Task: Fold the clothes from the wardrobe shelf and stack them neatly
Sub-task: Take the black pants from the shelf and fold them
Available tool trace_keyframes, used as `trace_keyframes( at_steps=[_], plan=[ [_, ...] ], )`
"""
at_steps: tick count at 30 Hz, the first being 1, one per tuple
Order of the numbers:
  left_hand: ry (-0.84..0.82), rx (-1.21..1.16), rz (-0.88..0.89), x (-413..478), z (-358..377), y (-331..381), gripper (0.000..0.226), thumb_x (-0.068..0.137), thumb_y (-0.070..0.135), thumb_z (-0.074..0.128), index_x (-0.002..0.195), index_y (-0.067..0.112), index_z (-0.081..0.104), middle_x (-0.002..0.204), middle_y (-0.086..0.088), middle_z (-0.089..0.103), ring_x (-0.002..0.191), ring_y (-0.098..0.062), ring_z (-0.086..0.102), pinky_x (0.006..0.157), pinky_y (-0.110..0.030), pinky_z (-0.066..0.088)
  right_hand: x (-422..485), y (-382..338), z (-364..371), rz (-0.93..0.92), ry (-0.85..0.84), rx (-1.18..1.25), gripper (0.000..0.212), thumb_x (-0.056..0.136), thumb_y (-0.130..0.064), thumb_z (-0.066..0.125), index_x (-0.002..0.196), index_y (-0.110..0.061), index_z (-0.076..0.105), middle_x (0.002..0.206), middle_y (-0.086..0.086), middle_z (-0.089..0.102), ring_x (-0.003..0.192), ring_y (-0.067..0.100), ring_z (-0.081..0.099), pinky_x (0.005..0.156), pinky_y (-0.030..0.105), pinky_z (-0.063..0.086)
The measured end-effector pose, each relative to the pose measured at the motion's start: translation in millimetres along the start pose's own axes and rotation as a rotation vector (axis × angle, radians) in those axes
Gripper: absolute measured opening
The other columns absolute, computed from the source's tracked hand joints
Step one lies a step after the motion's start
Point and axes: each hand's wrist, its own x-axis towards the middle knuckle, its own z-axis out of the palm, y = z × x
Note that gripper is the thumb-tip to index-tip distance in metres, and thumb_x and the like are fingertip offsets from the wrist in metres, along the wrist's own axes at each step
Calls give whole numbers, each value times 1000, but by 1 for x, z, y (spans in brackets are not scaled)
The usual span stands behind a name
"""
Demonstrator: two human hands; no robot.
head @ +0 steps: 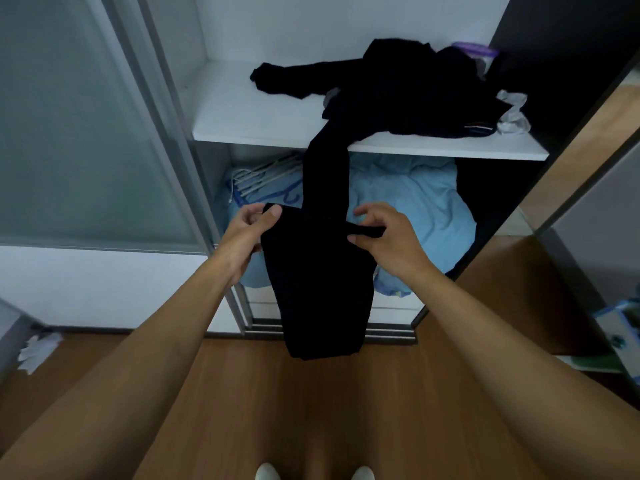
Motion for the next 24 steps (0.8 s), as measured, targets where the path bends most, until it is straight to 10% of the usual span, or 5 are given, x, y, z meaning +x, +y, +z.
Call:
trace_keyframes(
  at_steps=[5, 18, 24],
  plan=[
    [-315, 110, 14, 11, -6, -5, 154, 29, 58, 96, 156, 30, 14, 153, 2, 35, 137, -17, 41, 116, -36, 34, 10, -12, -15, 67, -49, 220, 46, 73, 2, 83, 59, -39, 66, 78, -13, 72, 77, 2, 66, 80, 19, 53],
    [-368, 106, 3, 30, 62, -41, 65, 60, 35, 91, 119, 30, 64, 114, 6, 73, 110, -13, 67, 97, -30, 52, 6, -14, -67, 293, 10, 599, 29, 72, -1, 81, 66, -23, 64, 74, 2, 71, 73, 21, 71, 68, 29, 59],
    [-228, 24, -2, 28, 95, -24, 37, 58, 24, 82, 94, 24, 75, 90, -1, 77, 87, -18, 74, 70, -27, 57, -10, 18, -73, 437, 94, 819, 33, 92, -24, 69, 122, -9, 66, 119, 10, 72, 112, 24, 68, 95, 35, 56]
  ],
)
